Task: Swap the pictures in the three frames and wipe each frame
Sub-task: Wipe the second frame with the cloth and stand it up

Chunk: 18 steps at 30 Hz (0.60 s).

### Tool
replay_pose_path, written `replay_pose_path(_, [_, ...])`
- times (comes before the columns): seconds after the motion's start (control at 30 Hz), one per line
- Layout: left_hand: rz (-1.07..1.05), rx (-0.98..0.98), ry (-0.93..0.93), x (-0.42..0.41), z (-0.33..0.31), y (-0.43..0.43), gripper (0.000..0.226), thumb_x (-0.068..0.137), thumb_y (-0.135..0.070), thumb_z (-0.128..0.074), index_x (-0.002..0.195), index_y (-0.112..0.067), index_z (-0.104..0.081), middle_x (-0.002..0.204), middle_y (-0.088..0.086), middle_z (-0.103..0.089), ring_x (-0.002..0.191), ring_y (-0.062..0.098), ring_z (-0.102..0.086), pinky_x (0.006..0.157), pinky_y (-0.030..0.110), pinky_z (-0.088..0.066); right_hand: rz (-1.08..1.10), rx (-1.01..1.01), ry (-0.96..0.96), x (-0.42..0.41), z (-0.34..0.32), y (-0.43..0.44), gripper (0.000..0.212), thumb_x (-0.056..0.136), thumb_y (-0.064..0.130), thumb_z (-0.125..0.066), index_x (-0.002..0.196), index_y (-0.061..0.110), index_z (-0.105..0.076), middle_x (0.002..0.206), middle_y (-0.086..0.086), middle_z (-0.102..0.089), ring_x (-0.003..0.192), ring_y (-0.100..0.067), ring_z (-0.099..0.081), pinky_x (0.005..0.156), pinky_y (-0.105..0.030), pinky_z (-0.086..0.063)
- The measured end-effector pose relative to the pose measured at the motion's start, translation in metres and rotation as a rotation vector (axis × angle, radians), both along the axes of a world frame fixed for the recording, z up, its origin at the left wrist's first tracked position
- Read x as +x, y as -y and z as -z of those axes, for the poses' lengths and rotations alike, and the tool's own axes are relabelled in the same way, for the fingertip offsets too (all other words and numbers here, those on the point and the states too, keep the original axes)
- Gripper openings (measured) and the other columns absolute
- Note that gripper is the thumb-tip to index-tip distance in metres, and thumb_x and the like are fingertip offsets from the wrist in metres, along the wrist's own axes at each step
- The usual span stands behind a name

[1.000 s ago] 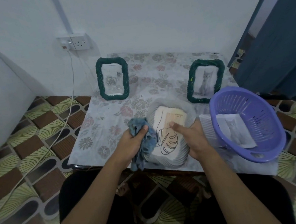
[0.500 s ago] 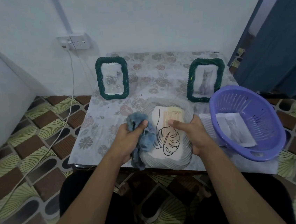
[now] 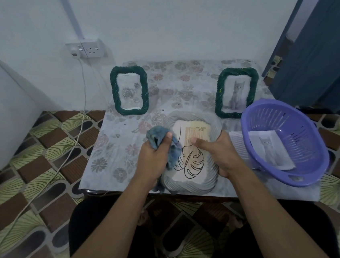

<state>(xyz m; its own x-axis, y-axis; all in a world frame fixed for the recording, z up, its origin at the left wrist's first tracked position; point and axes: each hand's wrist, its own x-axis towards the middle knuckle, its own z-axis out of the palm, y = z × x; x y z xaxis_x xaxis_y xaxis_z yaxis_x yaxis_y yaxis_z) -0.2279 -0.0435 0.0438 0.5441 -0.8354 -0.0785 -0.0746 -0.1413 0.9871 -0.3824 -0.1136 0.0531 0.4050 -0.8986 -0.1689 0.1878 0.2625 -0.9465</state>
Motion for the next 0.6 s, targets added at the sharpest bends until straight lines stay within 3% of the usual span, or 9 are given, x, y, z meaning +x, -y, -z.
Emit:
replay_pose_path(0.17, [0.143, -0.029, -0.34, 0.006, -0.005, -0.001, 0.017, 0.096, -0.02, -0.059, 0.086, -0.012, -0.07, 0.081, 0.001, -0.076, 0.08, 0.015, -0.072, 0.07, 0.025, -0.056, 0.009, 0.028, 0.022, -0.008, 0.0, 0.003, 0.028, 0.08, -0.007, -0.072, 0.104, 0.007, -0.069, 0.101, -0.014, -0.075, 0.095, -0.03, -0.073, 0.074, -0.042, -0.06])
replay_pose_path(0.3, [0.258, 0.065, -0.461, 0.016, -0.001, -0.007, 0.011, 0.095, -0.014, -0.059, 0.095, -0.007, -0.067, 0.086, 0.003, -0.076, 0.082, 0.015, -0.072, 0.07, 0.024, -0.057, 0.015, 0.047, -0.001, -0.013, 0.003, 0.006, 0.03, 0.076, -0.004, -0.075, 0.103, 0.008, -0.069, 0.101, -0.015, -0.075, 0.096, -0.032, -0.072, 0.08, -0.048, -0.059])
replay_pose_path(0.47, [0.206, 0.061, -0.386, 0.008, 0.008, -0.005, 0.014, 0.096, -0.017, -0.06, 0.089, -0.008, -0.069, 0.085, 0.008, -0.075, 0.084, 0.021, -0.072, 0.078, 0.031, -0.056, 0.011, 0.034, -0.029, -0.011, 0.007, 0.001, 0.024, 0.082, -0.008, -0.071, 0.1, 0.008, -0.07, 0.096, -0.012, -0.076, 0.09, -0.029, -0.074, 0.072, -0.042, -0.061])
replay_pose_path(0.6, [0.076, 0.06, -0.169, -0.003, 0.014, 0.0, 0.022, 0.094, -0.032, -0.064, 0.081, -0.017, -0.073, 0.079, 0.005, -0.075, 0.08, 0.02, -0.072, 0.076, 0.034, -0.056, 0.001, 0.008, -0.029, -0.009, 0.011, -0.005, 0.025, 0.083, -0.006, -0.07, 0.104, 0.007, -0.069, 0.1, -0.015, -0.075, 0.092, -0.031, -0.073, 0.073, -0.044, -0.06])
